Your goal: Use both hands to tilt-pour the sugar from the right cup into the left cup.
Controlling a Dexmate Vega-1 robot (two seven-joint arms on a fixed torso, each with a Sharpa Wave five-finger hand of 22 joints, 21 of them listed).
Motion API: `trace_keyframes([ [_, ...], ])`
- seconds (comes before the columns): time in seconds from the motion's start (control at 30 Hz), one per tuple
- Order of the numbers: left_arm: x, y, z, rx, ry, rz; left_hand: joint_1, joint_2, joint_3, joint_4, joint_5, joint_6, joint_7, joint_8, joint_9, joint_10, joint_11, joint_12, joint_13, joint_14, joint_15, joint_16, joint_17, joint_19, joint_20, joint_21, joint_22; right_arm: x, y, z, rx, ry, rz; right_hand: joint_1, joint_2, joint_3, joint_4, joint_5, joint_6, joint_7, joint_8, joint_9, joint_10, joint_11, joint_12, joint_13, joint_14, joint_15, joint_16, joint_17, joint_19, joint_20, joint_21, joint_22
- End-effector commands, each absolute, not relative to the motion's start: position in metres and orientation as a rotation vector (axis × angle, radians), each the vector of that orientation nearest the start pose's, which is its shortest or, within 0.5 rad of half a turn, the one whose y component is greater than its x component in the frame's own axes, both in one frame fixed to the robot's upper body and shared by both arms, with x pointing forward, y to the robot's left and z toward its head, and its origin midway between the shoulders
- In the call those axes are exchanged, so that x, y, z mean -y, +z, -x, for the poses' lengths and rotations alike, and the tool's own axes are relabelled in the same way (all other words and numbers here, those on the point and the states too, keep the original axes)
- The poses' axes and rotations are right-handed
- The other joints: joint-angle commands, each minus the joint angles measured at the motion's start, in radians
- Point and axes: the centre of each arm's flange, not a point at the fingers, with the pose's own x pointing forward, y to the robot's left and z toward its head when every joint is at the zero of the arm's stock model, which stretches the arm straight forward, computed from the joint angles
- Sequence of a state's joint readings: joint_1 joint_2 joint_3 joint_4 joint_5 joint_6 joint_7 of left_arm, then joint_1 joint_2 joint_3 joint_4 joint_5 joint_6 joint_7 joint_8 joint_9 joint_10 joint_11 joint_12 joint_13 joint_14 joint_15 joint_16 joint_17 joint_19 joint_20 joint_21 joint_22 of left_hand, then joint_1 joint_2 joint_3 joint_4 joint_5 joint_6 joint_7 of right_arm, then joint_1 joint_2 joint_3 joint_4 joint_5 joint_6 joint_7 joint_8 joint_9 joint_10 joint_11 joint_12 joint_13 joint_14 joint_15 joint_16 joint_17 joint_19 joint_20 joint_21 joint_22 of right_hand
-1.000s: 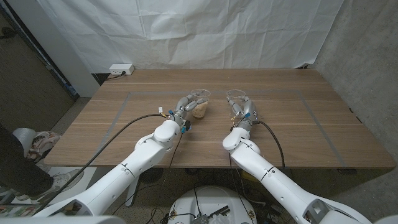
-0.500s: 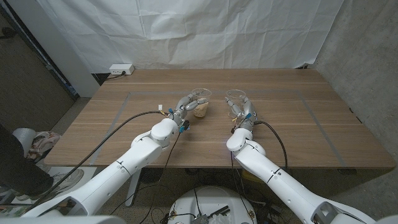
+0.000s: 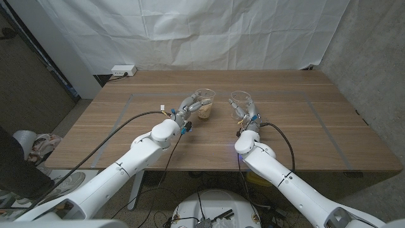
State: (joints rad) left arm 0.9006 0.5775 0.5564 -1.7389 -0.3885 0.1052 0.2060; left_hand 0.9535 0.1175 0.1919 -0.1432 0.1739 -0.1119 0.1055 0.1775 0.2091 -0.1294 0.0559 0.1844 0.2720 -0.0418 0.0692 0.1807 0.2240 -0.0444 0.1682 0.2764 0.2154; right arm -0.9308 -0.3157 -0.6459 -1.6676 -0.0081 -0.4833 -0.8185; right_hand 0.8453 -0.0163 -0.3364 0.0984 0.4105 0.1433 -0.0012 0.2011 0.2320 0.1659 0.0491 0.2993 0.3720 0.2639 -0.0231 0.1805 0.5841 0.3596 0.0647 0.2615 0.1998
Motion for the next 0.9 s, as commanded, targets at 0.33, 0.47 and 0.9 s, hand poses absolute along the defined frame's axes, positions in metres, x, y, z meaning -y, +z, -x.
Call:
trace_keyframes([
  [0.33, -0.163, -0.035, -0.599, 0.472, -0.329, -0.312, -0.023, 0.007, 0.003, 0.013, 0.004, -0.145, 0.018, -0.004, -0.004, -0.12, 0.048, 0.003, 0.007, -0.124, 0.045, -0.003, 0.004, -0.089, 0.02, -0.029, 0.007, 0.14, -0.092, -0.598, 0.37, -0.32, 0.482, -0.04, -0.012, -0.002, 0.015, 0.002, -0.076, 0.01, -0.016, -0.005, -0.061, 0.012, -0.041, -0.01, -0.073, 0.032, 0.001, -0.019, -0.056, 0.038, -0.03, -0.001],
  [0.47, -0.163, -0.035, -0.599, 0.477, -0.345, -0.303, -0.046, -0.002, -0.005, 0.02, 0.005, -0.202, 0.011, -0.001, -0.007, -0.17, 0.065, 0.005, 0.009, -0.188, 0.064, -0.004, 0.005, -0.13, 0.026, -0.041, 0.009, 0.142, -0.092, -0.598, 0.368, -0.277, 0.479, -0.051, -0.022, -0.003, 0.017, 0.002, -0.102, 0.012, -0.017, -0.008, -0.088, 0.021, -0.059, -0.014, -0.111, 0.045, -0.002, -0.028, -0.087, 0.064, -0.043, -0.003],
  [0.9, -0.17, -0.036, -0.588, 0.513, -0.363, -0.267, -0.111, -0.02, -0.032, 0.041, 0.01, -0.282, -0.014, 0.004, -0.01, -0.244, 0.113, 0.013, 0.013, -0.292, 0.11, -0.002, 0.003, -0.21, 0.037, -0.063, 0.01, 0.15, -0.089, -0.593, 0.485, -0.162, 0.44, -0.15, -0.012, -0.002, 0.056, -0.003, -0.129, 0.018, -0.005, -0.016, -0.128, 0.054, -0.088, -0.033, -0.203, 0.092, 0.002, -0.057, -0.157, 0.15, -0.067, -0.009],
])
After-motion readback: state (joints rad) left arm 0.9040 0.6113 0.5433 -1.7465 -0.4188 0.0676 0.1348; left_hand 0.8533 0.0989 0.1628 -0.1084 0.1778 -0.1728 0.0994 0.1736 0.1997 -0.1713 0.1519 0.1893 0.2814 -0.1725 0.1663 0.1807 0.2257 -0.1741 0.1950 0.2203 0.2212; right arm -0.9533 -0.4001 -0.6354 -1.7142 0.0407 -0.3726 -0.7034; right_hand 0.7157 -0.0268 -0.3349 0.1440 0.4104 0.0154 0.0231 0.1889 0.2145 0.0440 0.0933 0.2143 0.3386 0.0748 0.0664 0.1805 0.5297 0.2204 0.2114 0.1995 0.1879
